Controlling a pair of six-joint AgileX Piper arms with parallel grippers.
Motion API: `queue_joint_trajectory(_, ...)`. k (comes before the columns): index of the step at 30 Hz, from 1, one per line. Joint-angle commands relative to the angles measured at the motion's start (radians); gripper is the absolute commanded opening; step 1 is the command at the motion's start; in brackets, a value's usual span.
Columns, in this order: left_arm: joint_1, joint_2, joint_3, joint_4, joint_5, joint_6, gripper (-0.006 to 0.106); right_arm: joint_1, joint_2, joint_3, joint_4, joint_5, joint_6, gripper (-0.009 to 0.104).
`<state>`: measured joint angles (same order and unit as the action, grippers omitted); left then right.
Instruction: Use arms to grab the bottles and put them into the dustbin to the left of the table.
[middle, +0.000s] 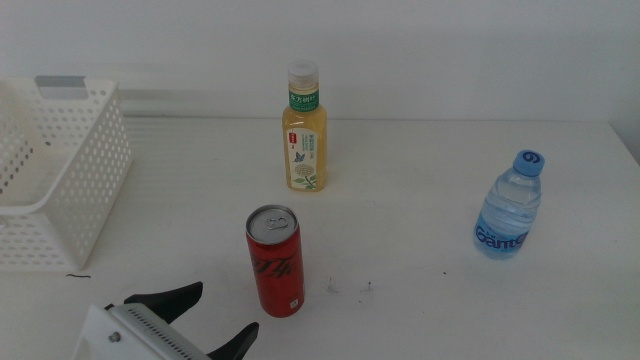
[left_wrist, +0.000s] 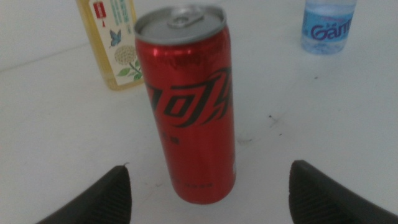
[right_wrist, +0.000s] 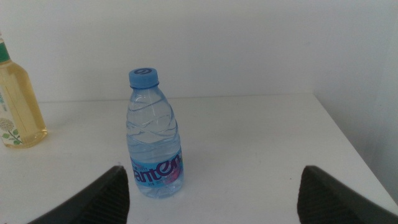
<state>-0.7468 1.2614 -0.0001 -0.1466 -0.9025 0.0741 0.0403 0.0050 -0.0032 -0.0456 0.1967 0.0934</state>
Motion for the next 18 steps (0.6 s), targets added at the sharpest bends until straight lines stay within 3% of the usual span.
queue_joint_trajectory(1, -0.001, 0.039, 0.000, -0.016, -0.052, -0.004, 0.083, -0.005, -0.005, 0.003, -0.004, -0.015, -0.004, 0.092)
queue_joint_trajectory(10, -0.001, 0.269, 0.000, -0.034, -0.304, -0.088, 0.083, -0.005, -0.005, 0.003, -0.004, -0.015, -0.004, 0.092)
queue_joint_trajectory(18, -0.001, 0.429, -0.098, -0.037, -0.319, -0.113, 0.083, -0.005, -0.005, 0.003, -0.004, -0.015, -0.004, 0.092)
